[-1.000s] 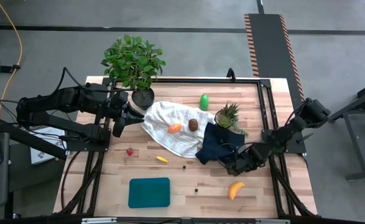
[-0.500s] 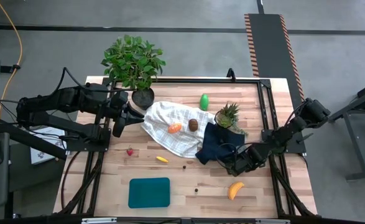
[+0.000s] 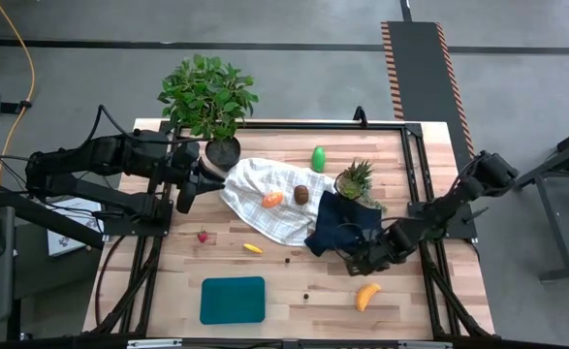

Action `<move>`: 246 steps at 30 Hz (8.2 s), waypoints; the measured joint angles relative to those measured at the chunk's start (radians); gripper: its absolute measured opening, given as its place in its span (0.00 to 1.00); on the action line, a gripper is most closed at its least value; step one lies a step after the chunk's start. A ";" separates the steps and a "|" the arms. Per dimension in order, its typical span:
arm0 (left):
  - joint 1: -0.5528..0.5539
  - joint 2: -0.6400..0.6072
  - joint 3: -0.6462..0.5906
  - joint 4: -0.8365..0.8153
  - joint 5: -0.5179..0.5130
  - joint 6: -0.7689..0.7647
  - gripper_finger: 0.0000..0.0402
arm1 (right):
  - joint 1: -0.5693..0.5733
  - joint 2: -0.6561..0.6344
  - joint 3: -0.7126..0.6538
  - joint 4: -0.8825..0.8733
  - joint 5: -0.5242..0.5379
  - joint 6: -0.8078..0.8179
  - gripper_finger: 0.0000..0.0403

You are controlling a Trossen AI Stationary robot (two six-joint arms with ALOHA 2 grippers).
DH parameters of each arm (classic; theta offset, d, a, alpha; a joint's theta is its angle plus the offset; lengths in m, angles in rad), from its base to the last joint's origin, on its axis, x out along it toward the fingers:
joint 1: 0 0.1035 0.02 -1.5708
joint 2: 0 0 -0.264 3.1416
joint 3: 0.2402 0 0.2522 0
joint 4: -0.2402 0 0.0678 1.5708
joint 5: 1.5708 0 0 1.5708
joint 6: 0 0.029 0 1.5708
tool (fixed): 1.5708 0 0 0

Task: Pick and placing Produce into tupperware
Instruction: Put the cherry into the bin

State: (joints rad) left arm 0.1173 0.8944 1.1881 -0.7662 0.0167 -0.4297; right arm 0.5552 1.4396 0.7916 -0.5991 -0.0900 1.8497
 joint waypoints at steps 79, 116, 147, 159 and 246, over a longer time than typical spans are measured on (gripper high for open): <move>-0.048 0.329 0.000 0.479 0.156 0.565 0.21 | -0.359 -0.007 0.317 1.030 0.246 -1.129 0.18; -0.047 0.369 0.000 0.553 0.151 0.556 0.21 | -0.371 -0.007 0.316 1.022 0.250 -1.135 0.18; -0.047 0.370 0.000 0.555 0.150 0.555 0.21 | -0.372 -0.007 0.316 1.022 0.249 -1.136 0.18; -0.047 0.370 0.000 0.573 0.148 0.554 0.21 | -0.372 -0.007 0.316 1.022 0.249 -1.136 0.18; -0.074 0.264 0.110 -0.011 0.263 0.464 0.00 | -0.394 -0.138 0.318 0.786 0.323 -1.242 0.44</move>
State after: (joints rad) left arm 0.0430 1.1579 1.2978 -0.7771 0.2797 0.0342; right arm 0.1616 1.3016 1.1091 0.1865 0.2327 0.6078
